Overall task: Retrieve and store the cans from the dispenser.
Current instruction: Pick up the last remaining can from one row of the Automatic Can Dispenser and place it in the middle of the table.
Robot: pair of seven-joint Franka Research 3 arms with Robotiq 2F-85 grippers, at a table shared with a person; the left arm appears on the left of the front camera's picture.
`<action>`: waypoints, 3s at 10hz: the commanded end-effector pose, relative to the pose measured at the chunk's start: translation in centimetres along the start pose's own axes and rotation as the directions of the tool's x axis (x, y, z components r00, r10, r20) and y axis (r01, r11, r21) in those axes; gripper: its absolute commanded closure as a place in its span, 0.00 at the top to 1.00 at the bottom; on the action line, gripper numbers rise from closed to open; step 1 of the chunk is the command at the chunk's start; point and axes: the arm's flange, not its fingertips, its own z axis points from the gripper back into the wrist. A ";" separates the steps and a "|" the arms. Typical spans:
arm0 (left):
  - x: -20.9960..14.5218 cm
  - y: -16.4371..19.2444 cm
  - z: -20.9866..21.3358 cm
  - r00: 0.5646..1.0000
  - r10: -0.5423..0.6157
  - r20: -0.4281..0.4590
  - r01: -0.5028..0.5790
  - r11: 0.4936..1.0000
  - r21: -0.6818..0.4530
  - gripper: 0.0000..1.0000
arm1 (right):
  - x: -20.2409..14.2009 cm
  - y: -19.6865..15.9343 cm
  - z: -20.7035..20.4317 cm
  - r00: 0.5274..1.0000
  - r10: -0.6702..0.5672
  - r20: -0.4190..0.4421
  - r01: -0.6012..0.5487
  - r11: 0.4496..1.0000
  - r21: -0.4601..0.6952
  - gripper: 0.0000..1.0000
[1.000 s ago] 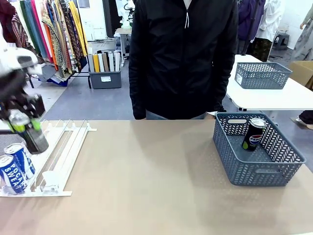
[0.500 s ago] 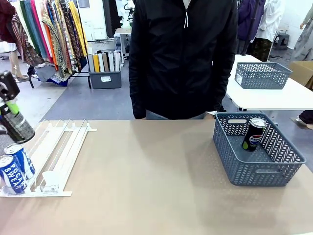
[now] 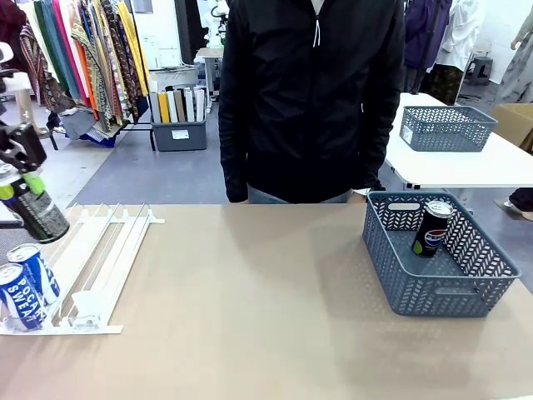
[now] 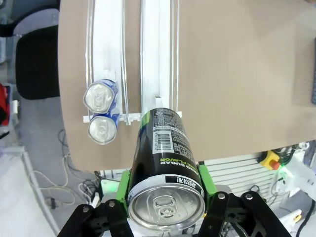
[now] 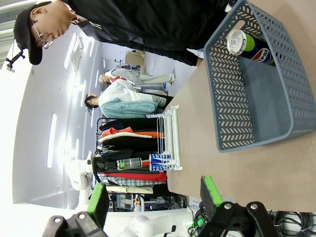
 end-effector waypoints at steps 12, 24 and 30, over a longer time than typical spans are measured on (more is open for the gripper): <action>5.4 -36.8 -23.2 0.861 -0.505 -0.064 0.509 0.846 0.159 0.00 | 0.1 0.2 0.0 1.000 0.024 0.009 -0.024 0.999 0.023 1.00; 5.6 -36.1 -23.3 0.840 -0.535 -0.086 0.541 0.839 0.062 1.00 | 0.1 0.2 0.0 1.000 0.024 0.009 -0.024 0.999 0.023 1.00; 4.0 -21.3 -1.3 0.921 -0.370 0.124 0.388 0.904 -0.181 1.00 | 0.1 0.2 0.0 1.000 0.024 0.009 -0.024 0.999 0.023 1.00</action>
